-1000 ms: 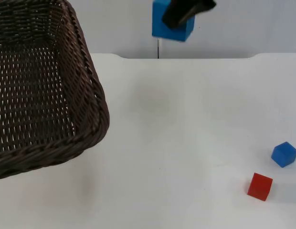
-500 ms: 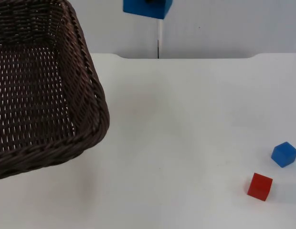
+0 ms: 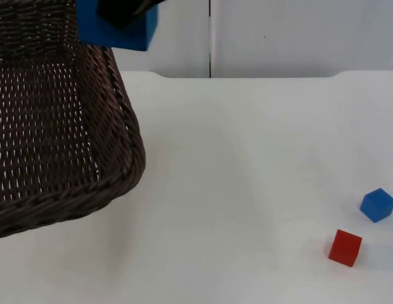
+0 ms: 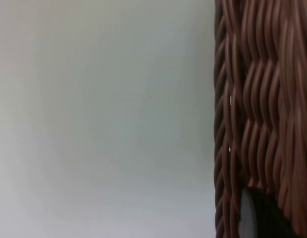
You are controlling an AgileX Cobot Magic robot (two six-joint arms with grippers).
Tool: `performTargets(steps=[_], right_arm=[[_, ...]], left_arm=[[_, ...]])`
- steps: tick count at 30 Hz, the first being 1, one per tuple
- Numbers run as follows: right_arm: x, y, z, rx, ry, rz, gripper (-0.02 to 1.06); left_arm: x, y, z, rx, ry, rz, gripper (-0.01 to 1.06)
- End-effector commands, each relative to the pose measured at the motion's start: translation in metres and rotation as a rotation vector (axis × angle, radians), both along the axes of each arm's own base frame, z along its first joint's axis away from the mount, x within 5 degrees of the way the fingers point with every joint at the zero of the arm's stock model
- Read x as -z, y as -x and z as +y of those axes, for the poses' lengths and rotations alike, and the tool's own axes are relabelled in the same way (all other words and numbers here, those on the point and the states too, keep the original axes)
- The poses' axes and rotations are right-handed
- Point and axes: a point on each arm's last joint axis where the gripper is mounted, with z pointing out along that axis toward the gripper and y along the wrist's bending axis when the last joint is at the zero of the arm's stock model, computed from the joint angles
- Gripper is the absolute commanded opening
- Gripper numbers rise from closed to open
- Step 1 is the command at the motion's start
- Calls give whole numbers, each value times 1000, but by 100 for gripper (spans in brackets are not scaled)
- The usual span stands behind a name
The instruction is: Pick up the basket with the left hand and place the largest block into the basket with the right hand.
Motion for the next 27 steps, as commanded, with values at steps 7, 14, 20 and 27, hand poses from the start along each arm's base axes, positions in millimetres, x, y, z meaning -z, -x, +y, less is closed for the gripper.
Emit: performTargets(steps=[7, 14, 20, 27], right_arm=[[-10, -1, 14, 43, -130, -99, 0], [11, -6, 39, 61, -166, -98, 0], [29, -18, 64, 84, -169, -51, 0], [45, -36, 87, 113, -185, -6, 0]], left_arm=[[-3, 1, -2, -16, 33, -19, 0], [-3, 1, -2, -16, 33, -19, 0], [-3, 0, -2, -18, 38, -22, 0], [-3, 0, -2, -17, 38, -21, 0]])
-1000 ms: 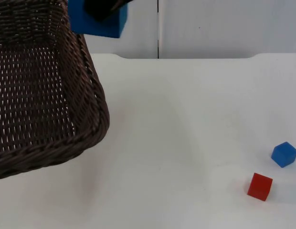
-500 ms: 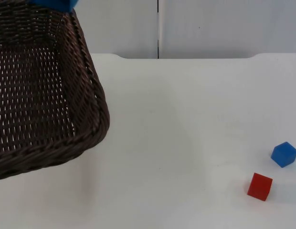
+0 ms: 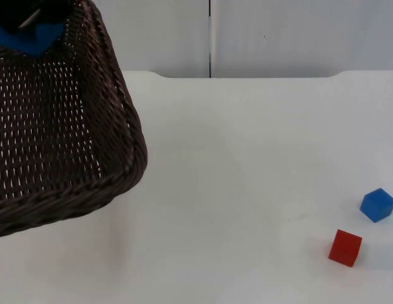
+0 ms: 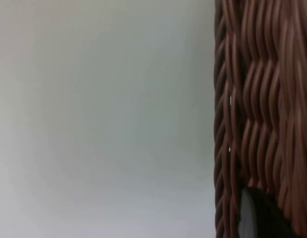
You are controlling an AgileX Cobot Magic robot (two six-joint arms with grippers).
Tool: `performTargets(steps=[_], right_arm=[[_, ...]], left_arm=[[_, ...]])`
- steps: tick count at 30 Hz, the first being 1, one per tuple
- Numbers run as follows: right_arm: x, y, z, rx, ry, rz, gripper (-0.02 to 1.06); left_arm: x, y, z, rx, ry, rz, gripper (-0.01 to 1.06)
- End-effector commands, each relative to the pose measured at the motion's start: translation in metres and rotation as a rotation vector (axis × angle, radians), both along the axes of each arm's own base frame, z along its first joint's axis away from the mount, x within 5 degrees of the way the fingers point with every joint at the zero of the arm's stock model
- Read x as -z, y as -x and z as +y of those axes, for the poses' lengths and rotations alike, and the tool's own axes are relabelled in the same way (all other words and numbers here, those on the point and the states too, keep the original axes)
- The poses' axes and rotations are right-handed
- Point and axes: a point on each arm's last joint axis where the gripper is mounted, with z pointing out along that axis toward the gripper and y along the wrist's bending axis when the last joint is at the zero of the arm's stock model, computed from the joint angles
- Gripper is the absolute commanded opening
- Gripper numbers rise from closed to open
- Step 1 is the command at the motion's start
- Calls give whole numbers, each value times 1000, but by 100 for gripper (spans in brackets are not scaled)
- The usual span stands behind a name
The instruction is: Pick up the basket with the left hand and place the largest block into the basket with the right hand.
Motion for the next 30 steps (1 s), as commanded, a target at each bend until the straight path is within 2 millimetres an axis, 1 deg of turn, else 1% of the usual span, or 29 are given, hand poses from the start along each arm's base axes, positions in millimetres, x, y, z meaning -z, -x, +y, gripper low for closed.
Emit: performTargets(steps=[1, 3, 6, 8, 10, 17, 20, 21, 22, 23, 25, 26, 27, 28, 29, 30], right_arm=[[7, -3, 9, 0, -6, 19, 0], [10, -3, 12, -2, -5, 20, 0], [24, -6, 15, 2, 14, 35, 0], [25, -7, 16, 3, 13, 34, 0], [31, -8, 17, 4, 20, 42, 0], [31, -7, 18, 1, 14, 56, 0], [31, -7, 18, -1, 17, 58, 10], [31, -7, 18, -1, 17, 58, 22], [31, -7, 18, -1, 17, 58, 22], [31, -7, 18, -2, 18, 59, 31], [31, -7, 18, -3, 20, 60, 55], [31, -7, 18, -3, 20, 60, 55], [31, -7, 18, -3, 20, 60, 66], [31, -7, 18, -3, 20, 60, 73], [31, -7, 18, -3, 20, 60, 79], [31, -7, 18, -3, 20, 60, 81]], left_arm=[[-3, 1, -2, -15, 31, -18, 0], [-3, 1, -2, -15, 31, -18, 0], [-3, 0, -2, -16, 30, -23, 0], [-3, 0, -2, -16, 30, -23, 0], [-3, 0, -2, -16, 30, -23, 0], [-3, 1, -2, -14, 31, -19, 0], [-3, 1, -2, -14, 31, -19, 0], [-3, 1, -2, -14, 31, -19, 0], [-3, 1, -2, -14, 31, -19, 0], [-3, 1, -2, -14, 31, -19, 0], [-3, 1, -2, -14, 31, -19, 0], [-3, 1, -2, -14, 31, -19, 0], [-3, 1, -2, -14, 31, -19, 0], [-3, 1, -2, -14, 31, -19, 0], [-3, 1, -2, -14, 31, -19, 0], [-3, 1, -2, -14, 31, -19, 0]])
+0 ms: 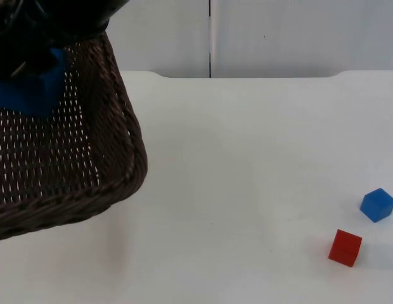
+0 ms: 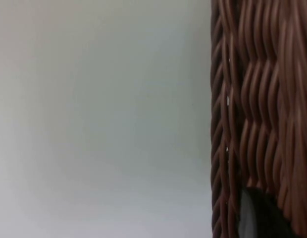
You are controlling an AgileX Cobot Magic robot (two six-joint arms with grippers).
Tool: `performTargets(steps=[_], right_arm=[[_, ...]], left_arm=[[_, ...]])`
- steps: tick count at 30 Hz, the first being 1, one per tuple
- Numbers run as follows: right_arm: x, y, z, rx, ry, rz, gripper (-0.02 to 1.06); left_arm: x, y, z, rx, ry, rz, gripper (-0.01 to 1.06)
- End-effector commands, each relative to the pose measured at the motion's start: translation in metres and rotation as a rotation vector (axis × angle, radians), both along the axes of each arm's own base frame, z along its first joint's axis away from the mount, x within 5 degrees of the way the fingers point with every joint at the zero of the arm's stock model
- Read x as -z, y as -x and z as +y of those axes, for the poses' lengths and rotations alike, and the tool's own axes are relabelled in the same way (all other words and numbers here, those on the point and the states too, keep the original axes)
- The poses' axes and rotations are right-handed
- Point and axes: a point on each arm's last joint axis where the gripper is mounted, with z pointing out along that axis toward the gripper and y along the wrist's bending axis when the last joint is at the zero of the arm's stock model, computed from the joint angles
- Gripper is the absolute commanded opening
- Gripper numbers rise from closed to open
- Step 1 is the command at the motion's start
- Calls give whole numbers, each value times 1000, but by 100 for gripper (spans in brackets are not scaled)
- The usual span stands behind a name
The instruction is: Pick up the basket with the left hand and place the largest block into the basket with the right hand.
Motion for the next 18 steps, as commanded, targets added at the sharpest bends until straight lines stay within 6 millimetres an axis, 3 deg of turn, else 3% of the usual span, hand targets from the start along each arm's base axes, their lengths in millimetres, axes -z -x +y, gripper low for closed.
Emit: performTargets(steps=[1, 6, 11, 18], right_arm=[[-5, 3, 2, -7, -14, -3, 82], [-14, 5, -1, -7, -27, -13, 82], [-37, 7, -11, -7, -42, -36, 82], [-71, 1, -53, -3, -11, 41, 82]], left_arm=[[-3, 1, -2, -14, 29, -19, 0], [-3, 1, -2, -14, 29, -19, 0], [-3, 1, -2, -14, 29, -19, 0], [-3, 0, -2, -16, 28, -22, 0]])
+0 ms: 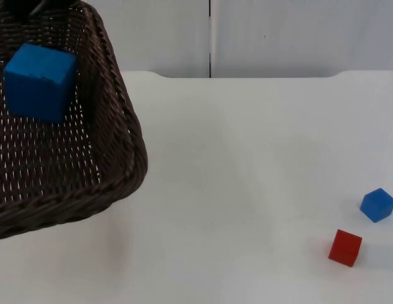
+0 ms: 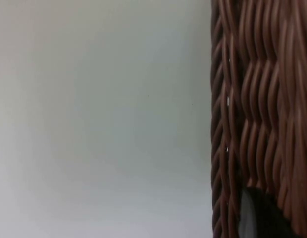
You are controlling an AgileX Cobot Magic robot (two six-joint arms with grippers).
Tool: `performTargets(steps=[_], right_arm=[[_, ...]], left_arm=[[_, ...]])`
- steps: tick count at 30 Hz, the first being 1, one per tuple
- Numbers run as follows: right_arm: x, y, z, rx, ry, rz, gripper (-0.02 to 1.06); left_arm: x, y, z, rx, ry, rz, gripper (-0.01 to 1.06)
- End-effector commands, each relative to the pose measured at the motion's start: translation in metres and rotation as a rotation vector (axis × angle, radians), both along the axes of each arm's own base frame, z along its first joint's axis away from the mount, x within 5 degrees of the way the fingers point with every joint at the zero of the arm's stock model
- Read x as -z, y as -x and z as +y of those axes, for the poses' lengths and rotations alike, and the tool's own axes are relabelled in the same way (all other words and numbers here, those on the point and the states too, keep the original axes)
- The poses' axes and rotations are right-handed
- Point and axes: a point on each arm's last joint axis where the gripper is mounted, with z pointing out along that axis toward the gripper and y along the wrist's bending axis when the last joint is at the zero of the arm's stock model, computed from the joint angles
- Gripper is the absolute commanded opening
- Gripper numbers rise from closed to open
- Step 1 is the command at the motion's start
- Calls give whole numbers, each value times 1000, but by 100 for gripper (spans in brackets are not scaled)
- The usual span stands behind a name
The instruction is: Pick up the basket with the left hand and place the largest block into the basket with the right hand.
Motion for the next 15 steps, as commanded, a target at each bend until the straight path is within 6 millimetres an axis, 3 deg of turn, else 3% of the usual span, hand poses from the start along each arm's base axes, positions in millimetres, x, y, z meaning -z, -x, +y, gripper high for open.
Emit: performTargets(steps=[1, 7, 15], right_arm=[[-17, -2, -17, 5, -7, 30, 82], [-29, -4, -45, -4, 37, 106, 82], [-46, 0, -61, 18, 40, 106, 82]], left_arm=[[-3, 0, -1, -17, 27, -24, 0], [-3, 0, -1, -14, 14, -32, 0], [-3, 0, 1, -11, -3, -35, 0]])
